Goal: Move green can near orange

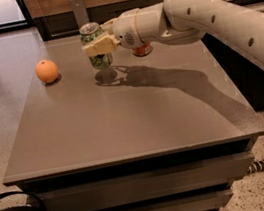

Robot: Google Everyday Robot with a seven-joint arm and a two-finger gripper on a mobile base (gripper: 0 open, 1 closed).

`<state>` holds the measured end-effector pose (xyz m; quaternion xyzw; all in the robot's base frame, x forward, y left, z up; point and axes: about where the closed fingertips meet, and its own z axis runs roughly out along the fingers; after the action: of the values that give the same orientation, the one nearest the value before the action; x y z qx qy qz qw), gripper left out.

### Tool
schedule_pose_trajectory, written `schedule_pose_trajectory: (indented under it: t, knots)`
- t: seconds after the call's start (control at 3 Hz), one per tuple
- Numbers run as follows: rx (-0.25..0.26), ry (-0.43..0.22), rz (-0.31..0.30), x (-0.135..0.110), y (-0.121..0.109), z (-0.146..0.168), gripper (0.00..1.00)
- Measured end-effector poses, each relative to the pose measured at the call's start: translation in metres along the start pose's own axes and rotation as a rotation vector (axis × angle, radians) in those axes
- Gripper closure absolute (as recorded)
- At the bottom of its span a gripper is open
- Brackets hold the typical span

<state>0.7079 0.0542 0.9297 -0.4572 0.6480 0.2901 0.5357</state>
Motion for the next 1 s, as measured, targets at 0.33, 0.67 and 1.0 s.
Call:
schedule_pose_trajectory:
  t: [0.33, 0.67, 1.0]
  knots:
    - [-0.027, -0.010, -0.007, 0.000, -0.007, 0.035, 1.00]
    - [-0.036, -0.005, -0.003, 0.000, -0.011, 0.058, 1.00]
    - [-0.019, 0.014, 0.023, 0.001, -0.011, 0.076, 1.00]
